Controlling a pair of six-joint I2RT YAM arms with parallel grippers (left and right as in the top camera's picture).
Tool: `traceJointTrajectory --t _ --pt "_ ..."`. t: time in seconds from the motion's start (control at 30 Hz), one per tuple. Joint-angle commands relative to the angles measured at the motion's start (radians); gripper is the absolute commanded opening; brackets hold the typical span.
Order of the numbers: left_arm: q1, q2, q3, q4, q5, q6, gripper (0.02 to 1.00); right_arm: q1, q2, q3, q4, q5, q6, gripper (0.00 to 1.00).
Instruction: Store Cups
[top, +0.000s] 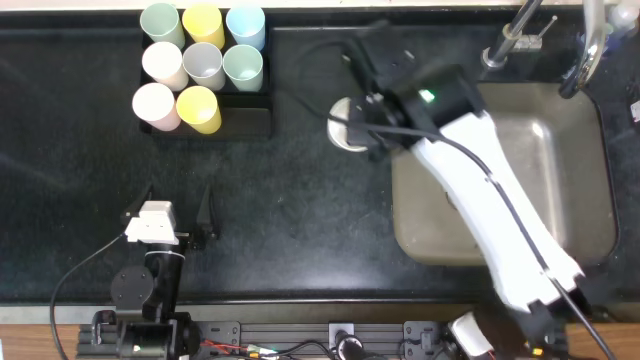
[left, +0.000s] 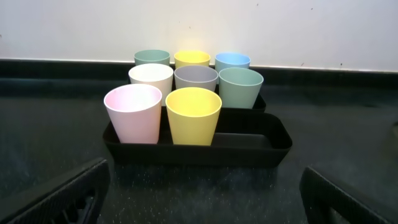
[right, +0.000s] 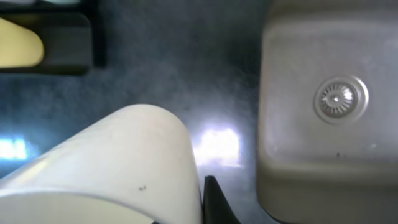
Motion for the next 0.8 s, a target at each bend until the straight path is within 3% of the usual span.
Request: traceJointTrajectory --t 0.03,0.17,0.4,0.8 --pt "0.003 -0.01 -0.008 0.003 -0.005 -0.001 1.0 0.048 0.145 0.146 -0.042 0.028 0.039 0.042" --pt "0.003 -0.01 -0.008 0.003 -0.005 -0.001 1.0 0.097 0.244 0.228 -0.057 0.027 0.015 0.042" --pt "0.003 -0.01 -0.008 0.003 -0.005 -0.001 1.0 0.173 0.347 0.33 -0.016 0.005 -0.141 0.045" --pt "0.003 -0.01 -0.008 0.003 -0.005 -0.001 1.0 0.186 0.451 0.417 0.071 -0.047 -0.18 0.042"
